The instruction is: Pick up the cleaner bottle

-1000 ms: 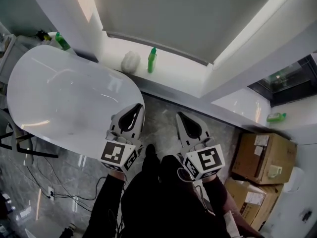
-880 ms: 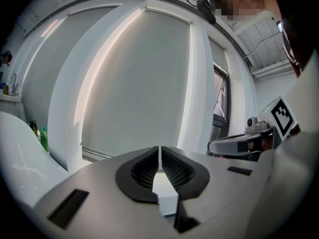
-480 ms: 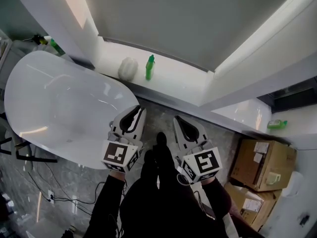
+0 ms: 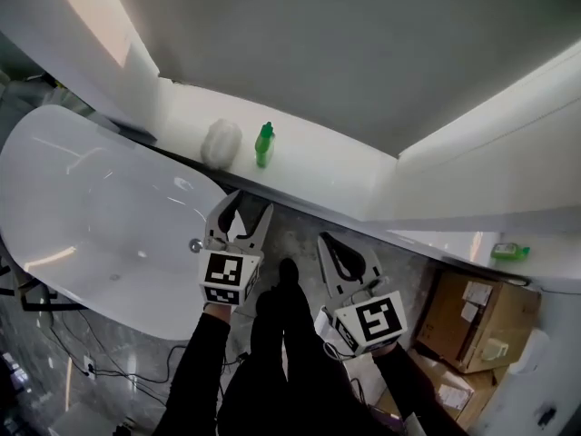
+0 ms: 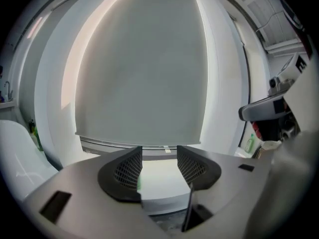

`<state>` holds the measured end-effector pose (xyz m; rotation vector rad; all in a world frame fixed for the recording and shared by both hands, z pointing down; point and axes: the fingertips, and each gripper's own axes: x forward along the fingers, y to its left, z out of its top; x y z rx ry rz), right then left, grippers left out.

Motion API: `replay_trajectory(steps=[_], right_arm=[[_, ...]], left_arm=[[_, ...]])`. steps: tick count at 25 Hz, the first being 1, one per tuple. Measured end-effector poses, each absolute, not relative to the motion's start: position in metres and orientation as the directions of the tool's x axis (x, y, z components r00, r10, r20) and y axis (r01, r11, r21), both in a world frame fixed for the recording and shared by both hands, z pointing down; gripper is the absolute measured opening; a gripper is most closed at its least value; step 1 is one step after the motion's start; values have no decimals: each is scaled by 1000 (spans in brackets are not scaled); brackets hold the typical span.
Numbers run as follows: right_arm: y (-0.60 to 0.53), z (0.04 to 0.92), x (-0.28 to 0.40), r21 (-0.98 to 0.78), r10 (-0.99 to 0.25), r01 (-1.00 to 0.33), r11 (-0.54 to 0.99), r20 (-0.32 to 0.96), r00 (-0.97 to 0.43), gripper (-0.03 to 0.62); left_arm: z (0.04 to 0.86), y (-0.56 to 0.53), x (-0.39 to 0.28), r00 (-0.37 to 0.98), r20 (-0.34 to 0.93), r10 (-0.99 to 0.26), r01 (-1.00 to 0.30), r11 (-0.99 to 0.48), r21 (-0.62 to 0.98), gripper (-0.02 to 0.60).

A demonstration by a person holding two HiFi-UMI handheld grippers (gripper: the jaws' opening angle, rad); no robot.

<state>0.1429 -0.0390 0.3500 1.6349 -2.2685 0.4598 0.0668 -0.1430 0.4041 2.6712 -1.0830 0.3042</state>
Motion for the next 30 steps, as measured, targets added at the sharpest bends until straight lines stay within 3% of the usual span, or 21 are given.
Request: replay_trajectory(steps=[12,30], right_arm=[[-90,469,171,-132,-784,-944,303,528,-326,5],[-125,521,170,-214,-779,-926,311,500,-377,5]], left_arm=[[542,-221,103,644,399,-652,-739,-666,105,233],[606,-260,110,588,405,-700,-794,-596,122,238]])
